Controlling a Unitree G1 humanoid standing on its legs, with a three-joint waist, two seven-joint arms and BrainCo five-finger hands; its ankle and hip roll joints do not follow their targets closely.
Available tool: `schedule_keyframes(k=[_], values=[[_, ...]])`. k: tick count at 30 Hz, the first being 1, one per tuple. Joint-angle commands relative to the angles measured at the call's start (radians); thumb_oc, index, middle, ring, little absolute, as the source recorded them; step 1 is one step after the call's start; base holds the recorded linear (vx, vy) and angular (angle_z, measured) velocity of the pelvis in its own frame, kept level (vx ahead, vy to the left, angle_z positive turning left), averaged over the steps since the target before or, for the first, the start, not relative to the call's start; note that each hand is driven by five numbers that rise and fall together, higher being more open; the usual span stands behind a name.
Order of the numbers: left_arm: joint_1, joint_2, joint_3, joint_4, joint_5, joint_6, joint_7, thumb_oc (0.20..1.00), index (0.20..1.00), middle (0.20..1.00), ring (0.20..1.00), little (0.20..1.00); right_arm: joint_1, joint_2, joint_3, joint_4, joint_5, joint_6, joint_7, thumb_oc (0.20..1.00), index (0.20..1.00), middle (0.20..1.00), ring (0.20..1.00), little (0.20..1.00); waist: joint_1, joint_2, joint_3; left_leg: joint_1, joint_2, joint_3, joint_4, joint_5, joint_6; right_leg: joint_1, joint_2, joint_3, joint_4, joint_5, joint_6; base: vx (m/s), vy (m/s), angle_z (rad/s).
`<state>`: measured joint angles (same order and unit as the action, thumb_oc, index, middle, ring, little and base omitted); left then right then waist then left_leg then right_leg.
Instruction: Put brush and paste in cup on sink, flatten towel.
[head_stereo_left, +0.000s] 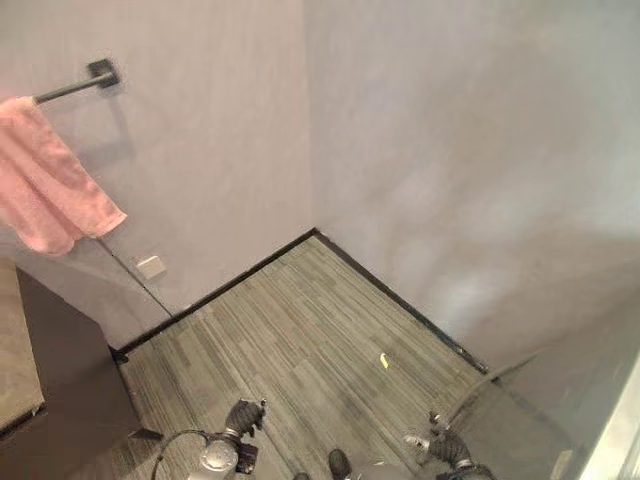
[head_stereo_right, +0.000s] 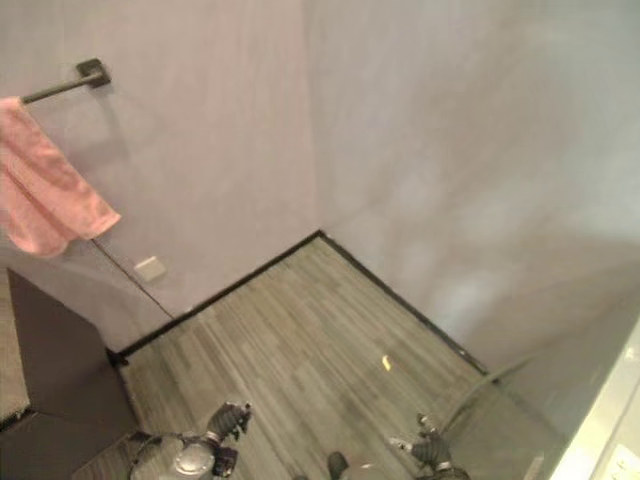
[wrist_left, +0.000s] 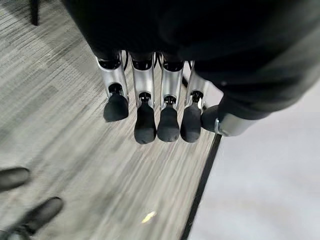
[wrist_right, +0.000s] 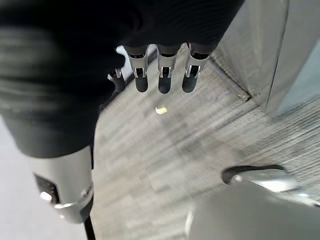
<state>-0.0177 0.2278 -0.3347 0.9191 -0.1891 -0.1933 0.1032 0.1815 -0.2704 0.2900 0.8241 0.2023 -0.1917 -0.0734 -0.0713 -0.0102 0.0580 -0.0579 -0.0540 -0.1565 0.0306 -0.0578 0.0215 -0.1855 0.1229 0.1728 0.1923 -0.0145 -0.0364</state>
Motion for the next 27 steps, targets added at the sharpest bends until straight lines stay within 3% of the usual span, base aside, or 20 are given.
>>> schedule_keyframes(k=[1, 3, 4, 7, 12, 13, 14, 15, 18, 20, 21, 23, 27], values=[[-0.045, 0.009, 0.020, -0.007, -0.005, -0.032, 0.001, 0.200, 0.200, 0.200, 0.200, 0.200, -0.039, -0.126, -0.081, -0.059, 0.019, -0.044, -0.006, 1.000, 1.000, 1.000, 1.000, 1.000, -0.034, -0.041, -0.021, -0.031, -0.017, 0.217, 0.070, 0.036, -0.018, 0.104, -0.083, -0.047, -0.109, 0.009, 0.101, -0.02, -0.022, 1.11], [-0.053, 0.007, 0.020, 0.000, 0.004, -0.027, 0.000, 0.200, 0.200, 0.200, 0.200, 0.200, -0.038, -0.124, -0.100, -0.045, 0.019, -0.043, -0.016, 1.000, 1.000, 1.000, 1.000, 1.000, -0.067, -0.043, -0.027, -0.025, 0.060, 0.451, 0.083, 0.032, -0.027, 0.114, -0.121, -0.132, -0.119, 0.007, 0.113, -0.04, -0.002, 1.54], [-0.062, 0.007, 0.018, 0.000, 0.010, -0.026, -0.006, 0.200, 0.200, 0.200, 0.200, 0.200, -0.038, -0.126, -0.108, -0.036, 0.023, -0.042, -0.022, 1.000, 1.000, 1.000, 1.000, 1.000, -0.067, -0.041, -0.025, -0.043, 0.071, 0.486, 0.101, 0.040, -0.029, 0.121, -0.133, -0.152, -0.111, 0.005, 0.113, 0.00, 0.030, 1.72], [-0.050, 0.010, 0.025, 0.010, 0.009, -0.029, -0.006, 0.200, 0.200, 0.200, 0.200, 0.200, -0.052, -0.127, -0.092, -0.025, 0.012, -0.041, -0.013, 1.000, 1.000, 1.000, 1.000, 1.000, -0.054, -0.020, -0.026, -0.022, 0.037, 0.400, 0.058, 0.027, -0.015, 0.123, -0.134, -0.158, -0.063, -0.022, 0.122, 0.07, 0.099, 0.71], [-0.033, 0.020, 0.039, 0.025, 0.015, -0.027, -0.010, 0.200, 0.200, 0.200, 0.200, 0.200, -0.077, -0.115, -0.062, 0.024, -0.015, -0.035, 0.012, 1.000, 1.000, 1.000, 1.000, 1.000, -0.029, -0.005, -0.036, 0.014, 0.026, 0.381, 0.004, 0.037, 0.008, 0.097, -0.148, -0.178, 0.034, -0.037, 0.134, 0.06, 0.104, -0.10], [-0.035, 0.028, 0.049, 0.032, 0.014, -0.026, -0.008, 0.200, 0.200, 0.200, 0.200, 0.200, -0.100, -0.102, -0.047, 0.050, -0.021, -0.035, 0.014, 1.000, 1.000, 1.000, 1.000, 1.000, -0.025, -0.005, -0.023, 0.031, 0.021, 0.368, -0.013, 0.044, 0.018, 0.047, -0.156, -0.183, 0.149, 0.018, 0.161, 0.04, 0.112, 0.08], [-0.035, 0.028, 0.049, 0.032, 0.014, -0.025, -0.008, 0.200, 0.200, 0.200, 0.200, 0.200, -0.100, -0.102, -0.047, 0.050, -0.021, -0.035, 0.013, 1.000, 1.000, 1.000, 1.000, 1.000, -0.025, -0.005, -0.024, 0.030, 0.021, 0.368, -0.013, 0.045, 0.018, 0.047, -0.156, -0.183, 0.150, 0.018, 0.161, 0.03, 0.115, 0.12], [-0.042, 0.045, 0.046, 0.033, 0.028, -0.024, -0.007, 0.200, 0.200, 0.200, 0.200, 0.200, -0.109, -0.096, -0.040, 0.041, -0.024, -0.038, 0.017, 1.000, 1.000, 1.000, 1.000, 1.000, -0.029, 0.001, -0.010, 0.045, 0.023, 0.340, -0.034, 0.056, 0.021, 0.012, -0.141, -0.171, 0.239, 0.044, 0.176, 0.01, 0.049, 0.19], [-0.050, 0.055, 0.032, 0.048, 0.064, -0.023, -0.008, 0.200, 0.200, 0.200, 0.200, 0.200, -0.109, -0.088, -0.034, 0.050, -0.010, -0.042, 0.025, 1.000, 1.000, 1.000, 1.000, 1.000, -0.043, 0.006, -0.014, 0.067, 0.014, 0.289, -0.069, 0.067, 0.015, -0.005, -0.109, -0.130, 0.213, 0.013, 0.164, 0.08, 0.047, 0.50], [-0.055, 0.057, 0.034, 0.059, 0.069, -0.025, -0.001, 0.200, 0.200, 0.200, 0.200, 0.200, -0.114, -0.085, -0.031, 0.055, -0.004, -0.042, 0.027, 1.000, 1.000, 1.000, 1.000, 1.000, -0.039, 0.007, -0.019, 0.074, 0.015, 0.282, -0.078, 0.066, 0.011, -0.003, -0.117, -0.133, 0.170, 0.004, 0.159, 0.06, -0.029, 0.51], [-0.061, 0.057, 0.040, 0.075, 0.069, -0.027, 0.007, 0.200, 0.200, 0.200, 0.200, 0.200, -0.122, -0.083, -0.027, 0.058, 0.000, -0.044, 0.027, 1.000, 1.000, 1.000, 1.000, 1.000, -0.034, 0.004, -0.022, 0.079, 0.017, 0.281, -0.079, 0.060, 0.005, -0.005, -0.141, -0.150, 0.076, 0.014, 0.155, 0.11, -0.067, 0.41], [-0.060, 0.052, 0.049, 0.100, 0.067, -0.030, 0.027, 1.000, 1.000, 1.000, 1.000, 1.000, -0.120, -0.077, -0.008, 0.041, 0.004, -0.047, 0.037, 1.000, 1.000, 1.000, 1.000, 1.000, -0.026, -0.015, -0.020, 0.077, 0.012, 0.257, -0.025, 0.038, 0.000, 0.010, -0.172, -0.154, 0.001, 0.038, 0.162, 0.11, -0.066, 0.22], [-0.040, 0.031, 0.077, 0.138, 0.054, -0.034, 0.050, 1.000, 1.000, 1.000, 1.000, 1.000, -0.125, -0.066, 0.013, 0.071, -0.006, -0.048, 0.041, 1.000, 1.000, 1.000, 1.000, 1.000, -0.003, -0.026, -0.058, 0.092, 0.008, 0.260, -0.047, 0.038, -0.004, 0.089, -0.165, -0.138, -0.095, 0.039, 0.158, 0.08, -0.067, 0.16]])
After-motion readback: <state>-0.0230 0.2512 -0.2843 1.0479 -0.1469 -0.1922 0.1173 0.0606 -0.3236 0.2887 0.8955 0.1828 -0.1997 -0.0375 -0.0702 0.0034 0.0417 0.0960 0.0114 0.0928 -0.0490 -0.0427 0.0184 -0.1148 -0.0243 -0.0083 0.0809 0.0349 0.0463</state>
